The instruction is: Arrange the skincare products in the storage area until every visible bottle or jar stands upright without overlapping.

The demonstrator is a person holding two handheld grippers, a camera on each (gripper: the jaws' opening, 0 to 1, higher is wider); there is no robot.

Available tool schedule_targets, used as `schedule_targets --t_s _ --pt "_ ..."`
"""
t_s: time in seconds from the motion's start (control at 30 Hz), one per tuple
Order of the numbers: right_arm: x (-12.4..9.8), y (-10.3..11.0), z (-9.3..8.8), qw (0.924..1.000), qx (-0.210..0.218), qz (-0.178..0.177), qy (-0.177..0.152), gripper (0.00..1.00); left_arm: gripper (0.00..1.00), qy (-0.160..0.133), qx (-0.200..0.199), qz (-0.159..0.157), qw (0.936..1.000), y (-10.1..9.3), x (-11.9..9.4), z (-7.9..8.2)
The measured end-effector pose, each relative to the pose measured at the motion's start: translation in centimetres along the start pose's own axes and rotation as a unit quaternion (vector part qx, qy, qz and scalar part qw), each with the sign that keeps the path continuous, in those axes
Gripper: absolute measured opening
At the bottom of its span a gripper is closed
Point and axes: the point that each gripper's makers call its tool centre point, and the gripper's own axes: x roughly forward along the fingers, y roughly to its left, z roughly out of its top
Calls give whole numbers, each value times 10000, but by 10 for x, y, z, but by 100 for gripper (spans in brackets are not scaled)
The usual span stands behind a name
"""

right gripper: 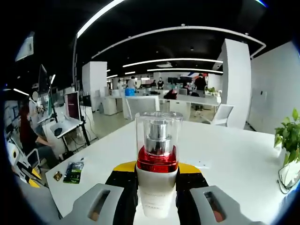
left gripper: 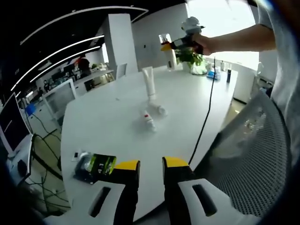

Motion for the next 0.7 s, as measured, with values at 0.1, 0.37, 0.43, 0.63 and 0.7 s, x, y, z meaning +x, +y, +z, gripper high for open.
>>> schedule_targets --t_s 0.1,0.37,0.43,0.63,0.7 --pt "0 -4 3 10000 -17 -18 11 24 19 -12 43 48 10000 2 0 1" --pt "1 -21 20 9999 -39 -97 -99 24 18 27 70 27 10000 1 0 -1" --pt "2 -25 24 9998 -97 -112 -109 24 18 35 72 24 10000 1 1 -1" --pt "3 -44 43 9995 -78 -162 -240 24 18 62 87 12 9999 0 1 -2" --pt "3 -51 49 9994 -73 -208 -279 24 18 69 98 8 9999 0 1 -2"
